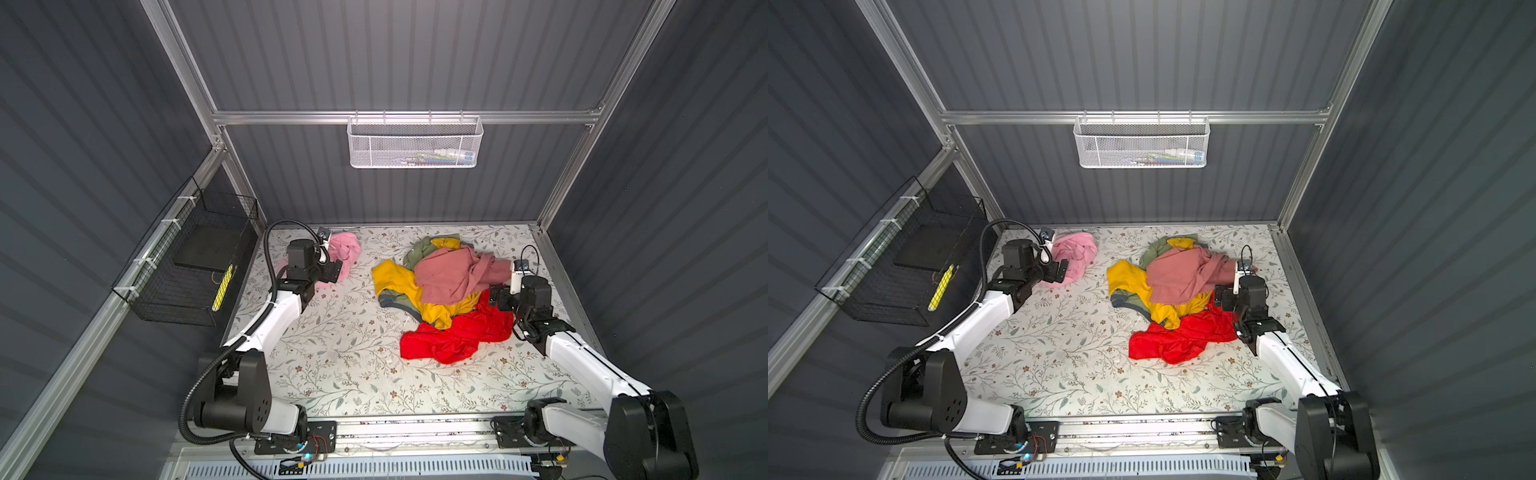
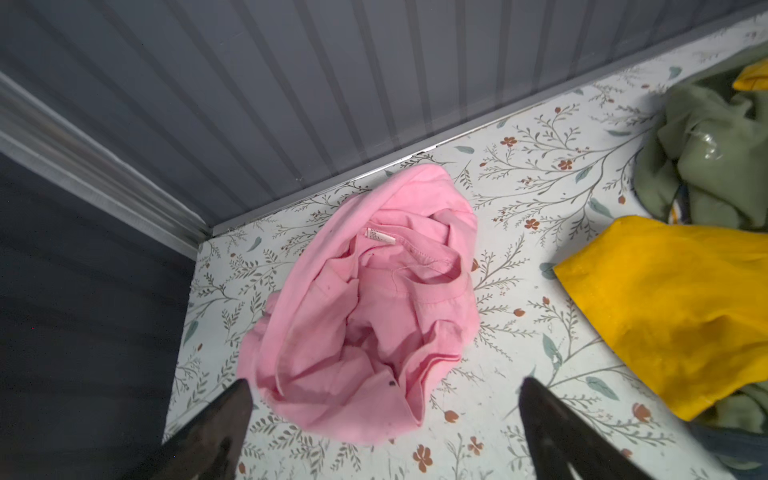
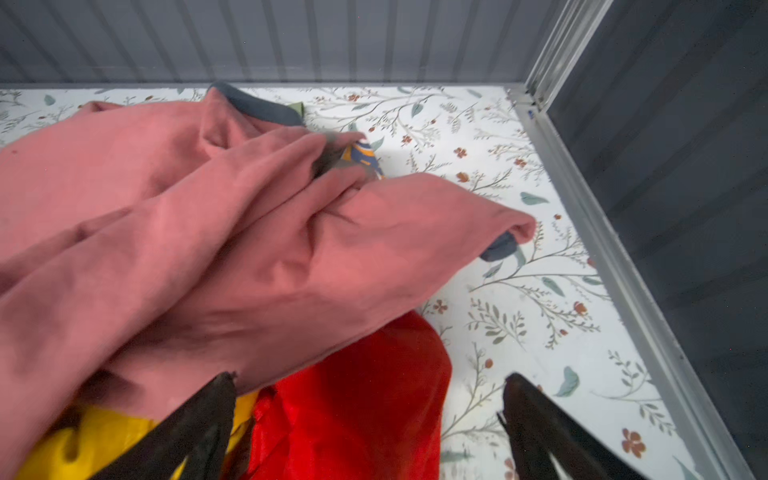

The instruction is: Pick out a specific cloth from the pile

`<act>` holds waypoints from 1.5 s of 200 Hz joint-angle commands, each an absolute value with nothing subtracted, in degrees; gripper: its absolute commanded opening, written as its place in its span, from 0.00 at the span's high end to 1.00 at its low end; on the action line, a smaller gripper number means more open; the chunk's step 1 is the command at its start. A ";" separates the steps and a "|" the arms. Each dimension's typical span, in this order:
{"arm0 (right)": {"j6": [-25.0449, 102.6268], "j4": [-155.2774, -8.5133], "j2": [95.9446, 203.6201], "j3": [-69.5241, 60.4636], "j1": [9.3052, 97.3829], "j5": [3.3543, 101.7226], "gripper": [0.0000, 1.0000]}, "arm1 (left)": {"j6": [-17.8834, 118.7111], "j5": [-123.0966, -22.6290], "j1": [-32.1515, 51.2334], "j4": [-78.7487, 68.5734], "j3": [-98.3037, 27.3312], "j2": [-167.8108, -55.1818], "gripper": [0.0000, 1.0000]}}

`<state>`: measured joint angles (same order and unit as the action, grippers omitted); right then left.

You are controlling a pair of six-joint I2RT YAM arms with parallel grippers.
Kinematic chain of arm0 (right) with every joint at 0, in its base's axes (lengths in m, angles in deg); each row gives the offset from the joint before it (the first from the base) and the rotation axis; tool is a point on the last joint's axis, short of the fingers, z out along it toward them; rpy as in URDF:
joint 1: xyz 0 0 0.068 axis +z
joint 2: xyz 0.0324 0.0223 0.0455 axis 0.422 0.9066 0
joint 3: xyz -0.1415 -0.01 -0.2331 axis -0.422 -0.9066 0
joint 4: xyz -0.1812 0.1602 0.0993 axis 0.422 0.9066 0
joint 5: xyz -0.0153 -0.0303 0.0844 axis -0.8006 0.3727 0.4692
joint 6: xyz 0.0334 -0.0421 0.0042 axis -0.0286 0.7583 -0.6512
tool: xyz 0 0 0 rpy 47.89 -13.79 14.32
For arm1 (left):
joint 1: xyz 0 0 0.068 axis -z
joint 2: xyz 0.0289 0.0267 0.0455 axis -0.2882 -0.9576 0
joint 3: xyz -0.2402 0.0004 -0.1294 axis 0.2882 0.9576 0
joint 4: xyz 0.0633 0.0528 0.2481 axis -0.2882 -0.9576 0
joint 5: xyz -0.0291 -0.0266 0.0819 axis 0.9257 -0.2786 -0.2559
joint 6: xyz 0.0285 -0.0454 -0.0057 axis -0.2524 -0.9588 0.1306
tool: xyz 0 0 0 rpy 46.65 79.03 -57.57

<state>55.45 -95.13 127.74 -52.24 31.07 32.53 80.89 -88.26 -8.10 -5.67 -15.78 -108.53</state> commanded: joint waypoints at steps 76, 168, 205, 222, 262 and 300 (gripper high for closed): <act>56.36 -140.94 143.36 -64.57 27.24 28.51 0.01 | 72.35 -101.11 -8.49 22.13 9.34 -108.41 0.00; 54.63 -135.32 144.82 -62.21 23.10 40.09 0.01 | 68.48 -99.03 -10.33 43.70 10.16 -127.41 0.00; 54.18 -136.54 145.54 -62.37 22.30 41.69 0.01 | 68.17 -96.94 -11.39 43.92 9.79 -127.79 0.00; 54.14 -136.52 145.49 -62.33 22.24 41.66 0.01 | 68.07 -96.93 -11.39 43.53 9.80 -127.70 0.00; 54.12 -136.87 145.70 -62.41 22.23 41.68 0.01 | 68.07 -97.13 -11.39 43.77 9.97 -127.70 0.00; 54.12 -136.77 145.62 -62.43 22.15 41.70 0.01 | 68.08 -96.94 -11.39 43.40 9.80 -127.68 0.00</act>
<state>54.12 -136.70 145.49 -63.06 22.46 41.05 68.71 -97.44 -11.19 43.03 10.32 -127.66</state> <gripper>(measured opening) 0.991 0.999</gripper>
